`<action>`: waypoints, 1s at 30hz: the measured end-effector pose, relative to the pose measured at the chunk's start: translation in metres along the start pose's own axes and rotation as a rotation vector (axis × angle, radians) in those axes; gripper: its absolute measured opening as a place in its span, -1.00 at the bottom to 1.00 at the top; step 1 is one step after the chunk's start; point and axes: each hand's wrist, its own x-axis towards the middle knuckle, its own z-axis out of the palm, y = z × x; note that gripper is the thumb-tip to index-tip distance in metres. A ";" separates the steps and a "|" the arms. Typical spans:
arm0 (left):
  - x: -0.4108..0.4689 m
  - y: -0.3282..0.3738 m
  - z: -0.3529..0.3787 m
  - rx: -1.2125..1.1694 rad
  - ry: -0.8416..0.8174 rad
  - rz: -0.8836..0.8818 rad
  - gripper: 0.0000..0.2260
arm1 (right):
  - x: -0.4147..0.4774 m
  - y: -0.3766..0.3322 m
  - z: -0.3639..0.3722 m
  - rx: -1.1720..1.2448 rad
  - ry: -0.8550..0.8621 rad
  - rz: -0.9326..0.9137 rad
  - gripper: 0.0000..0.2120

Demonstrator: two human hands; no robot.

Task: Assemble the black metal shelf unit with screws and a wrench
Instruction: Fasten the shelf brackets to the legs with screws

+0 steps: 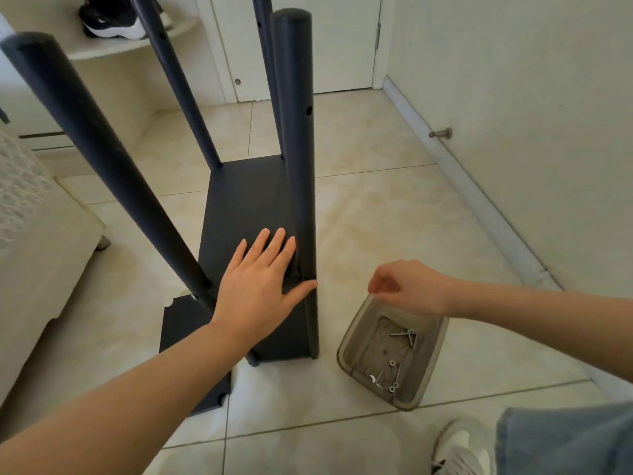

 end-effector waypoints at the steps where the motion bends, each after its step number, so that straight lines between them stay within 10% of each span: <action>1: 0.000 0.001 0.000 -0.001 0.004 0.001 -0.18 | 0.003 0.009 0.010 -0.055 -0.059 0.033 -0.80; 11: -0.001 0.002 0.000 0.039 0.012 0.013 -0.22 | 0.055 0.085 0.106 -0.444 -0.391 0.210 -0.82; 30: -0.003 -0.001 0.016 0.009 0.211 0.042 -0.37 | 0.089 0.142 0.160 -0.571 -0.354 0.303 -0.70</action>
